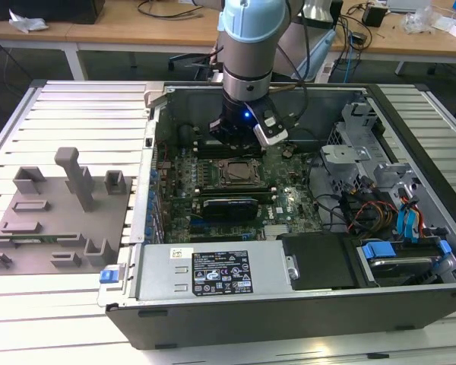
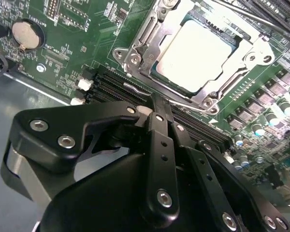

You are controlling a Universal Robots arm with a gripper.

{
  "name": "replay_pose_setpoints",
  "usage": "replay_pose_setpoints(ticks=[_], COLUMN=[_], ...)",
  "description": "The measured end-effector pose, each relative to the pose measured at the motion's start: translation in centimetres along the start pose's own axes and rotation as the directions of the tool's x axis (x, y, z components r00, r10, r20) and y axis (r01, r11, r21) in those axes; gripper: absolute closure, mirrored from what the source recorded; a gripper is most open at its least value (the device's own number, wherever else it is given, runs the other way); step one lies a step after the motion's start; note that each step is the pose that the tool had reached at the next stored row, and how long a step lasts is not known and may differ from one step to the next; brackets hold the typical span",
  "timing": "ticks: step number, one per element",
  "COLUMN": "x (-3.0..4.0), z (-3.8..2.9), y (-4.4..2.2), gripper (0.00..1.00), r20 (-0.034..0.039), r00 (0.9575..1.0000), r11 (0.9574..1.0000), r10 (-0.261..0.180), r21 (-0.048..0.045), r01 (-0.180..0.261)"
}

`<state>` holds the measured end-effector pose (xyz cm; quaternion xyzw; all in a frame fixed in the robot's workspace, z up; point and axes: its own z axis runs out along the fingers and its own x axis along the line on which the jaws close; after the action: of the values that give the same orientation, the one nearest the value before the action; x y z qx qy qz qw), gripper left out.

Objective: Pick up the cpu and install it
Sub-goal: 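Install the first cpu locking lever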

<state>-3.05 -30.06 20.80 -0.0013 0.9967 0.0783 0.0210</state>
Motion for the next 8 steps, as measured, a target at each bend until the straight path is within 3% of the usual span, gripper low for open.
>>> replay_pose_setpoints(ticks=[6,8], x=[0.02,0.02], z=[0.38,0.44], y=[-0.07,-0.07], gripper=[0.89,0.89], r20=[0.0184,0.0319], r00=[0.9986,0.9981], r11=[0.9988,0.9986], r10=[0.049,0.052], r21=[0.0023,0.0021], r01=[-0.049,-0.052])
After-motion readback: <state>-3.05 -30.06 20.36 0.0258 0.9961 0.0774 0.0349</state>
